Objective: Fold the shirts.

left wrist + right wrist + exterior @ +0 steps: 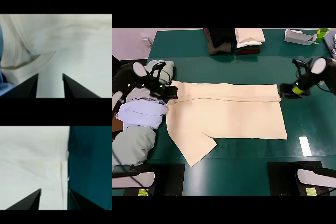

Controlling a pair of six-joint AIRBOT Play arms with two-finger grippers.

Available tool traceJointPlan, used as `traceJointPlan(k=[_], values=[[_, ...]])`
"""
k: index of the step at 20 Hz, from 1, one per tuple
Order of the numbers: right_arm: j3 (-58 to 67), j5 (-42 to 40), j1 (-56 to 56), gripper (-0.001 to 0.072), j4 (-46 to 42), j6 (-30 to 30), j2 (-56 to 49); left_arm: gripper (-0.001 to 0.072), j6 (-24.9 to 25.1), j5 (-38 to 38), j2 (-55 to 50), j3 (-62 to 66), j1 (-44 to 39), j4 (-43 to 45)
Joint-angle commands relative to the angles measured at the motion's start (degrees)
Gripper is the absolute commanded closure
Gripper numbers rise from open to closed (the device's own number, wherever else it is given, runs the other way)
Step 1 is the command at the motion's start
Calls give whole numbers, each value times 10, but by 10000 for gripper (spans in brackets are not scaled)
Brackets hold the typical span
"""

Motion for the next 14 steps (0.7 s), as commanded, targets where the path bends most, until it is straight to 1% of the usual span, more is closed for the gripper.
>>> traceJointPlan(k=[1, 3, 7, 9, 12, 14], values=[[-135, 36, -41, 117, -26, -4, 96, 340, -11, -2, 121, -127, 0, 3], [-217, 39, -72, 117, -20, -4, 133, 340, -25, -1, 191, -201, 0, 3], [-325, 12, -98, 119, 54, -23, 178, 340, -42, -1, 270, -276, 0, 1], [-352, -2, -85, 140, 65, -23, 189, 340, -50, -3, 275, -280, 0, 1], [-365, -16, -50, 142, 64, -22, 189, 340, -50, -2, 275, -281, 0, 1], [-365, -39, -29, 202, 65, -16, 181, 340, -50, -3, 275, -281, 0, 1]])
